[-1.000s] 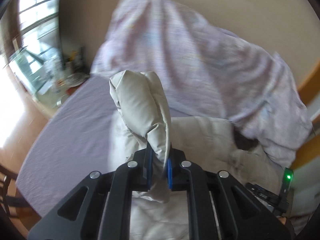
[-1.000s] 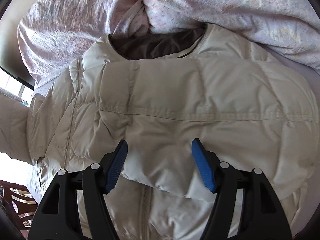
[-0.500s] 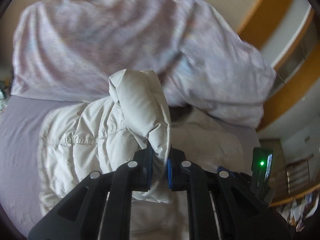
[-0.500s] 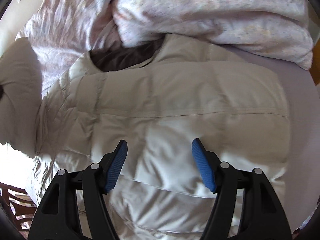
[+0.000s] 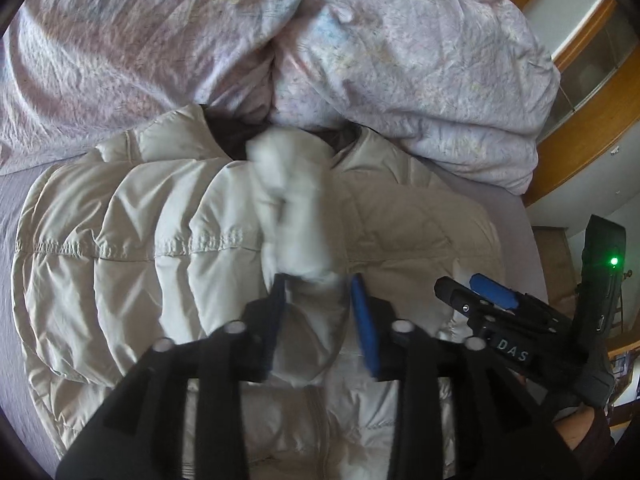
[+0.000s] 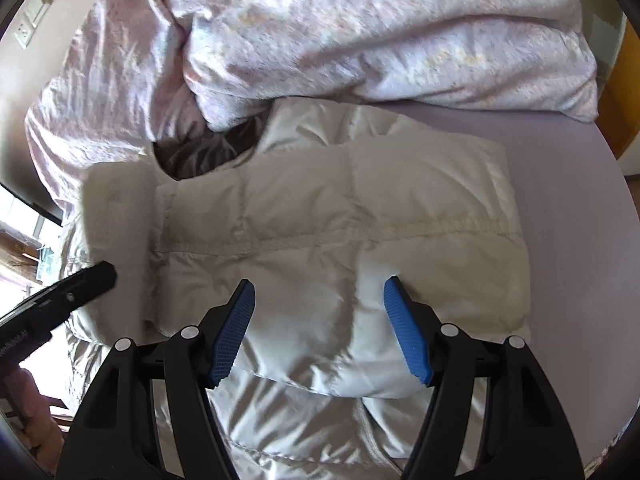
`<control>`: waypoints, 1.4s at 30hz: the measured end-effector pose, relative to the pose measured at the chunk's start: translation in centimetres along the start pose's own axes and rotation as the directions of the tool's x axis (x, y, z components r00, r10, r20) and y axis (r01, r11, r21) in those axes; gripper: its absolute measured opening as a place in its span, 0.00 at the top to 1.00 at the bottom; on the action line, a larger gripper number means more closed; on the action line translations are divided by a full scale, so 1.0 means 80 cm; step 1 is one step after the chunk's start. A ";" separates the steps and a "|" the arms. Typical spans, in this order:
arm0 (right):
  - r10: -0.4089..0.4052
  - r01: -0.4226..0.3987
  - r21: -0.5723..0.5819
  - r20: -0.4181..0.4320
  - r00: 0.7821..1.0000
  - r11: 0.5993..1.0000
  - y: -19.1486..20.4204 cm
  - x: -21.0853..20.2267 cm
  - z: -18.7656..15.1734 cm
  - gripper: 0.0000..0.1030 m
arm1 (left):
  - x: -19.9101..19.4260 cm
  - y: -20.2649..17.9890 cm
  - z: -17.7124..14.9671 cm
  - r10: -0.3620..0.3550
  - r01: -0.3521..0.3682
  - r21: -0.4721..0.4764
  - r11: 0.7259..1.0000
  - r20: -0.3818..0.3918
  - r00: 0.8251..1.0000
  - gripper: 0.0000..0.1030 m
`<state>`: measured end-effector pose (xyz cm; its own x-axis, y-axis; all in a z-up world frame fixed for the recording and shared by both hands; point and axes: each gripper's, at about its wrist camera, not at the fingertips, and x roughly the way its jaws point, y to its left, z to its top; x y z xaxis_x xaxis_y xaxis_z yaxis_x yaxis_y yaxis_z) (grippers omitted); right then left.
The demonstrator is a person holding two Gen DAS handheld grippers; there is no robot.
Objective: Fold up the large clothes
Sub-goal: 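Fold the held sleeve across the jacket front and release with the left gripper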
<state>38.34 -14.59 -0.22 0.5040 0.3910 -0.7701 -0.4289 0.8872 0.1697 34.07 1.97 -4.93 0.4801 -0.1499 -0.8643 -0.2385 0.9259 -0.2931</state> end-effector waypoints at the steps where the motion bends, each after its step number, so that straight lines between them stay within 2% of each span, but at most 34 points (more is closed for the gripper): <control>1: 0.014 -0.014 -0.008 0.003 1.000 1.000 0.007 -0.001 0.002 0.34 | -0.002 0.003 0.001 0.018 -0.017 -0.001 1.000 0.005 1.000 0.49; 2: 0.025 -0.025 -0.016 0.007 1.000 1.000 0.014 -0.001 0.004 0.35 | -0.004 0.006 0.002 0.027 -0.027 0.000 1.000 0.010 1.000 0.45; 6: 0.077 -0.076 -0.053 -0.001 0.997 0.996 0.040 0.002 0.011 0.46 | -0.007 0.025 0.004 0.068 -0.068 -0.009 0.998 0.012 0.998 0.45; 12: 0.135 -0.140 -0.062 -0.072 0.988 0.988 0.072 0.029 0.011 0.61 | -0.004 0.054 0.001 0.119 -0.119 -0.028 0.992 0.000 0.993 0.45; 15: 0.108 -0.119 -0.085 -0.119 0.987 0.989 0.085 0.047 0.003 0.75 | -0.004 0.065 -0.003 0.135 -0.135 -0.036 0.990 -0.005 0.991 0.44; 16: 0.088 -0.101 -0.090 -0.136 0.987 0.991 0.088 0.055 0.001 0.87 | -0.004 0.069 -0.004 0.140 -0.140 -0.038 0.989 -0.006 0.990 0.43; 17: 0.064 -0.078 -0.092 -0.147 0.987 0.993 0.089 0.061 0.000 0.93 | -0.004 0.073 -0.006 0.147 -0.147 -0.040 0.988 -0.007 0.989 0.42; 20: -0.005 -0.009 -0.076 -0.184 0.983 0.997 0.083 0.082 -0.008 0.96 | -0.004 0.082 -0.010 0.160 -0.160 -0.043 0.986 -0.010 0.987 0.41; 27: -0.044 0.036 -0.044 -0.194 0.980 0.998 0.083 0.102 -0.013 0.97 | -0.006 0.101 -0.014 0.175 -0.176 -0.051 0.983 -0.025 0.984 0.41; 30: -0.025 0.023 -0.017 -0.154 0.988 1.000 0.083 0.087 -0.011 0.97 | -0.011 0.106 -0.017 0.187 -0.188 -0.040 0.981 -0.018 0.982 0.39; 32: -0.005 0.005 0.005 -0.088 0.996 1.000 0.083 0.066 -0.005 0.97 | -0.015 0.110 -0.020 0.202 -0.203 -0.031 0.979 -0.011 0.979 0.36; 36: 0.052 -0.052 -0.003 -0.026 0.998 0.999 0.100 0.041 0.005 0.96 | -0.018 0.117 -0.022 0.211 -0.211 -0.030 0.977 -0.013 0.977 0.36; 40: 0.089 -0.090 -0.018 -0.055 0.995 0.996 0.114 0.046 0.003 0.96 | -0.021 0.122 -0.024 0.225 -0.225 -0.026 0.974 -0.011 0.974 0.35; 42: 0.052 -0.056 -0.036 -0.101 0.993 0.998 0.123 0.063 0.004 0.96 | -0.023 0.124 -0.026 0.226 -0.226 -0.023 0.974 -0.007 0.974 0.34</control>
<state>36.90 -3.83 -2.29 0.4025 0.4098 -0.8186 -0.4828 0.8548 0.1905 29.06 10.74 -7.08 0.4082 0.0607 -0.9109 -0.3600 0.9276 -0.0994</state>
